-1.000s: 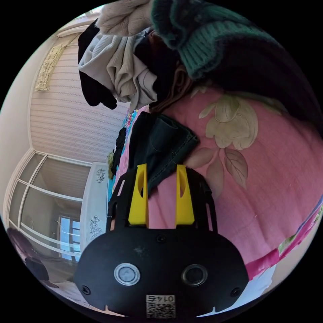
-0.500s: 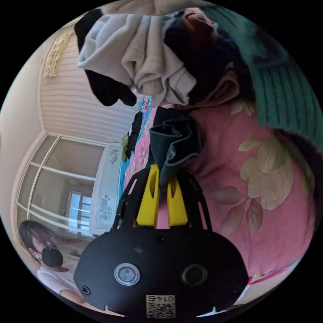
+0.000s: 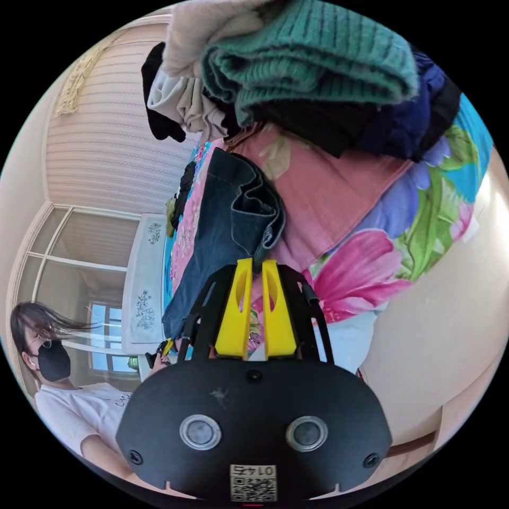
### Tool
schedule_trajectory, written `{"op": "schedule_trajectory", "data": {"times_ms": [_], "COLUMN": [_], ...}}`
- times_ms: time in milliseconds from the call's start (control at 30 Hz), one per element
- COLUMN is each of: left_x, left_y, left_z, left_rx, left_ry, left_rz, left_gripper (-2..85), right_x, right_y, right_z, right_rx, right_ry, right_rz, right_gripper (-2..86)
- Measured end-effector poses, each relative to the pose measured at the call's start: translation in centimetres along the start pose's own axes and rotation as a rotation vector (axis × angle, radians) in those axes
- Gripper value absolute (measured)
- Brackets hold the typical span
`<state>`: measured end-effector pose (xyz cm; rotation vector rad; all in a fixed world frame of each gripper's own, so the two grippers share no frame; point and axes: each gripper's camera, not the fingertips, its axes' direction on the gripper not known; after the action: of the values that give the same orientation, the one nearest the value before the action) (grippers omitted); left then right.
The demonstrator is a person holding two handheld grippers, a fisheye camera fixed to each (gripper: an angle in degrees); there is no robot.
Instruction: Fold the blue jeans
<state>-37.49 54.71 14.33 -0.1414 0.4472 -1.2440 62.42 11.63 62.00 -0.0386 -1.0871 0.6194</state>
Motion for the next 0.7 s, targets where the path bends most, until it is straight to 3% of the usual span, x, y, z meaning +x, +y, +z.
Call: {"op": "schedule_trajectory", "data": {"times_ms": [167, 300, 467, 700], "left_x": [8.5, 17.8, 35.5, 56.7], "left_y": [4.5, 7.2, 11.5, 20.0], "left_z": [-0.3, 2.6, 12.3, 27.2], "left_rx": [-0.013, -0.046, -0.126, -0.231], "left_ry": [-0.252, -0.282, -0.137, 0.142], "left_rz": [0.247, 0.485, 0.886, 1.301], "left_gripper": [2.9, 2.4, 2.9, 5.3], "right_x": [-0.3, -1.0, -0.4, 0.3], "right_y": [5.2, 6.9, 6.7, 7.0], "right_z": [-4.7, -4.7, -2.1, 0.0], "right_rx": [0.215, 0.293, 0.327, 0.334], "right_ry": [0.151, 0.146, 0.159, 0.170], "right_rz": [-0.036, -0.089, -0.063, -0.110], "right_gripper": [3.2, 7.1, 13.3, 13.1]}}
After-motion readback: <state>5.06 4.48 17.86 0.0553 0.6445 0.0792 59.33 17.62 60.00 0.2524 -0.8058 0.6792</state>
